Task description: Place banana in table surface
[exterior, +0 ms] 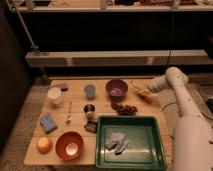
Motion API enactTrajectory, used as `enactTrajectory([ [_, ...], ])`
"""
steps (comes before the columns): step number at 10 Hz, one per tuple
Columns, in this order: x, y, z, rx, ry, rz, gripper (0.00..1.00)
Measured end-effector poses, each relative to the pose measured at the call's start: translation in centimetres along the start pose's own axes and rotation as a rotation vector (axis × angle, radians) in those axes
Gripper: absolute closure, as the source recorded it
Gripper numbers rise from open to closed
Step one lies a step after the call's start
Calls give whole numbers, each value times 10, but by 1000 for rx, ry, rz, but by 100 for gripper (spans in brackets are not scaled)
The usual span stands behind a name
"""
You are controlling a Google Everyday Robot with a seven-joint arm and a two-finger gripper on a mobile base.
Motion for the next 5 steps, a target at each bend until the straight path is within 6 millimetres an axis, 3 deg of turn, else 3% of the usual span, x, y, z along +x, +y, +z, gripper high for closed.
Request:
enactTrajectory([
  [3,-27,0,-66,11,-236,-1,100],
  [5,-45,9,-81,-22,-248,-19,100],
])
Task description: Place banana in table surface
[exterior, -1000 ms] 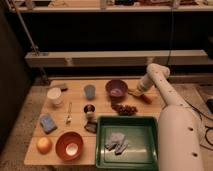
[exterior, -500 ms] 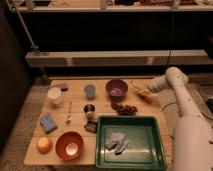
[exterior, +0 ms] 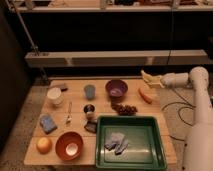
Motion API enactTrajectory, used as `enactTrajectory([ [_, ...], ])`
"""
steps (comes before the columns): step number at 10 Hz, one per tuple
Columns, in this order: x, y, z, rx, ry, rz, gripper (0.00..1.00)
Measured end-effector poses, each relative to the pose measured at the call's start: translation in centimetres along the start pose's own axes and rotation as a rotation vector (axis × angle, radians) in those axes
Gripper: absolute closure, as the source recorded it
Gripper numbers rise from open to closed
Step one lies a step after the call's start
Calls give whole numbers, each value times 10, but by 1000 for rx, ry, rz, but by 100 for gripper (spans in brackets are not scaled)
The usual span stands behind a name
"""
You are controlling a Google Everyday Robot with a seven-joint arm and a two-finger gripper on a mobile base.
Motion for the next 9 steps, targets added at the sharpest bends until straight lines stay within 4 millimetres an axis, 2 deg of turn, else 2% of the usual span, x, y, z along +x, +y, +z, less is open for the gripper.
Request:
enactTrajectory([
  [2,-5,20,5,-46,135,-25,100],
  [4,9,57,5,-82,394,-61,100],
  [7,24,114,-23,-122,667,-105,100],
  [9,31,134,-37,-145,739,-112,100],
])
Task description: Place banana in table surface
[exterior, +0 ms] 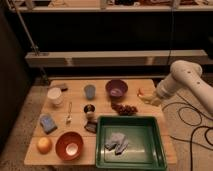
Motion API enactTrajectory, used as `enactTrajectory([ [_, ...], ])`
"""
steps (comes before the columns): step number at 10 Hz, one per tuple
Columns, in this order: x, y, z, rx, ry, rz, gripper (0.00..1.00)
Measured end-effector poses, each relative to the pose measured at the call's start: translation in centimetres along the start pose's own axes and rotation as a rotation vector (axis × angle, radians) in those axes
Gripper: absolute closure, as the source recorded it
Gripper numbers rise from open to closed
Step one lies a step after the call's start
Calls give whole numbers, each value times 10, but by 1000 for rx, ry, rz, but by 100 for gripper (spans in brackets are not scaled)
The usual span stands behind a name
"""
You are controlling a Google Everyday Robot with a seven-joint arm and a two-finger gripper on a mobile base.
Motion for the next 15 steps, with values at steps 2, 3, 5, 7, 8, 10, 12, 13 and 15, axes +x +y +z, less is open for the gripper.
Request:
enactTrajectory([
  [2,1,4,0,-5,16,-5,100],
  [3,0,4,0,-5,15,-6,100],
  [5,1,4,-1,-4,15,-5,100],
  [7,0,4,-1,-4,14,-6,100],
  [8,0,3,-1,-4,14,-5,100],
  [10,1,4,1,-18,18,-12,100],
  [12,-19,3,9,-40,26,-89,100],
  [13,-32,3,12,-48,29,-120,100],
  [15,-79,7,24,-68,20,-214,100],
])
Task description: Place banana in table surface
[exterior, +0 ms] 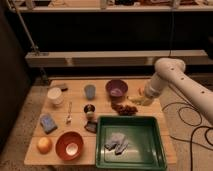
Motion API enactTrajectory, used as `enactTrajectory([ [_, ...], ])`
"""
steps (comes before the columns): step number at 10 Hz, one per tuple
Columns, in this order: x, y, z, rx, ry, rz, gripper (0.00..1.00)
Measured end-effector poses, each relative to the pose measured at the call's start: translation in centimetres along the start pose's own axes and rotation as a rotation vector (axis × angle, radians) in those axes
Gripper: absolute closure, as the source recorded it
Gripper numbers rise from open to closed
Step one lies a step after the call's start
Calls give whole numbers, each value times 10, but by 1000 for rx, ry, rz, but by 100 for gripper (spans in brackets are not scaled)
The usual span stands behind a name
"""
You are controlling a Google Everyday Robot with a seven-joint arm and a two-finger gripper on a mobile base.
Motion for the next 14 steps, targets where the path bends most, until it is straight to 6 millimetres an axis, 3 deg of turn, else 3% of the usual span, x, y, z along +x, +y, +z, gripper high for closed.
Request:
enactTrajectory([
  [3,-84,-12,8,-14,-25,-152,100],
  [5,-125,-18,14,-13,-46,-231,100],
  [6,-161,-24,21,-16,-82,-306,100],
  [7,-179,-26,26,-20,-110,-352,100],
  [11,-229,-38,51,-14,-194,-533,100],
  [14,-218,-53,64,-11,-241,-593,100],
])
